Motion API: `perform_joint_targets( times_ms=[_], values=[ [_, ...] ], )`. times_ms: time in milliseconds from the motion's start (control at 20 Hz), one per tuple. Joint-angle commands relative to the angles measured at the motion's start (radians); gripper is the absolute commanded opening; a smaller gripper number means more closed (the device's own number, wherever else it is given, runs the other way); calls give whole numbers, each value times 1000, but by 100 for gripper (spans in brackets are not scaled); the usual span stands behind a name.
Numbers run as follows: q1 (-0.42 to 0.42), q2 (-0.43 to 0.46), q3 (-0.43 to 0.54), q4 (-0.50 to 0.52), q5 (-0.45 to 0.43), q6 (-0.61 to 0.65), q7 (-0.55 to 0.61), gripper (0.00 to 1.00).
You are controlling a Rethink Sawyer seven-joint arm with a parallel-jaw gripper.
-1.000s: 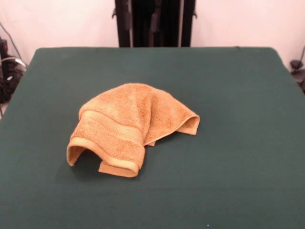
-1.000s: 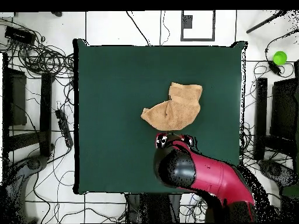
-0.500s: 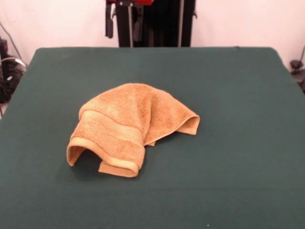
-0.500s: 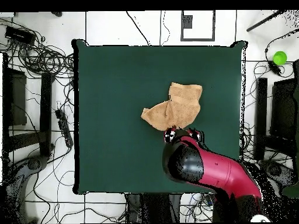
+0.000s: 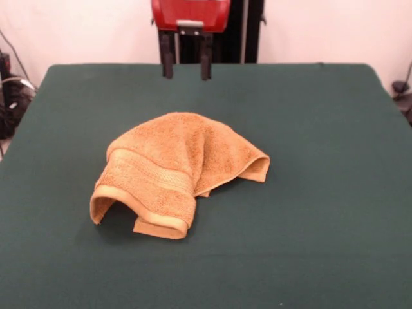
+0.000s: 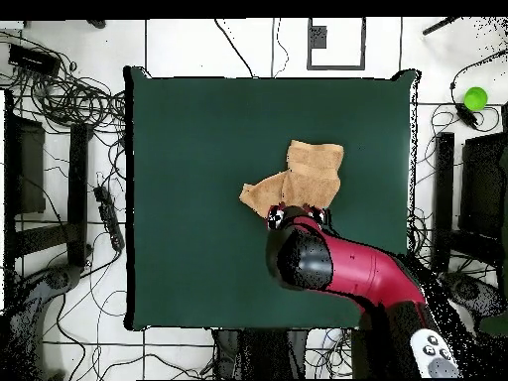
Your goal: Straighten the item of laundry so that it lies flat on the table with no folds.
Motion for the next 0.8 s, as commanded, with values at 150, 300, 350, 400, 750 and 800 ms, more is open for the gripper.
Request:
perform_joint_targets(
  times_ms=[150,300,350,400,750,800],
  values=[
    [-30,18,239,32,4,-124,138,100],
    [-27,16,248,44,-3,-138,148,100],
    [-25,14,251,51,-5,-147,153,100],
    [-22,15,250,52,-6,-156,157,100],
    [-1,38,256,51,-11,-286,204,100],
    [3,45,256,46,-7,-293,206,100]
  ],
)
